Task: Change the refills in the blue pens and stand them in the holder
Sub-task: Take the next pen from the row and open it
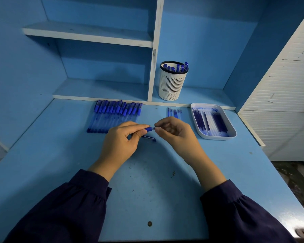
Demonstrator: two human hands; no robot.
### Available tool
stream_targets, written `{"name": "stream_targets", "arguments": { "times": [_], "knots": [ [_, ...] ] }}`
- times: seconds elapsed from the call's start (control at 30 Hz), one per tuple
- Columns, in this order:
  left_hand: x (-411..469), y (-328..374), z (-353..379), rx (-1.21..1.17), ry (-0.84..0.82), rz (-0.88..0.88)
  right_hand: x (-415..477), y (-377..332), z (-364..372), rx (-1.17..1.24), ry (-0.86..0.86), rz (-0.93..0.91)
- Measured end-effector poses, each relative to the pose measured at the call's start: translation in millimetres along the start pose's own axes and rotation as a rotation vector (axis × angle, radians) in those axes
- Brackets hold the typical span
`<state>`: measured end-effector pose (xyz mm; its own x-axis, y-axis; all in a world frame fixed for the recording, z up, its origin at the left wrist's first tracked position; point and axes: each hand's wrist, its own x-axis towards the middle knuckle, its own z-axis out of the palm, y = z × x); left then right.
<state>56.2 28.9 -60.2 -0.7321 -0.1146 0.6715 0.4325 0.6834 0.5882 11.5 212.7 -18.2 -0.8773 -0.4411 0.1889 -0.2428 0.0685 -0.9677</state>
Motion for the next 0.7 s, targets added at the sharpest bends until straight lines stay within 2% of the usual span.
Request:
{"name": "stream_targets", "arguments": {
  "times": [0.13, 0.27, 0.53, 0.6, 0.7],
  "knots": [
    [0, 1, -1, 0.004, -0.002, 0.003, -1, -1, -1, 0.094, 0.006, 0.012],
    [1, 3, -1, 0.012, -0.005, -0.019, 0, 1, -1, -0.009, 0.032, 0.004],
    [0, 4, -3, 0.008, 0.026, -0.072, 3, -2, -14, 0.091, 0.149, 0.047],
    [0, 3, -3, 0.014, 0.037, -0.095, 4, 1, -17, 0.000, 0.152, 0.037],
    [0, 2, -3, 0.023, 0.039, -0.103, 3, 10, -16, -0.274, 0.074, 0.037]
  ]
}}
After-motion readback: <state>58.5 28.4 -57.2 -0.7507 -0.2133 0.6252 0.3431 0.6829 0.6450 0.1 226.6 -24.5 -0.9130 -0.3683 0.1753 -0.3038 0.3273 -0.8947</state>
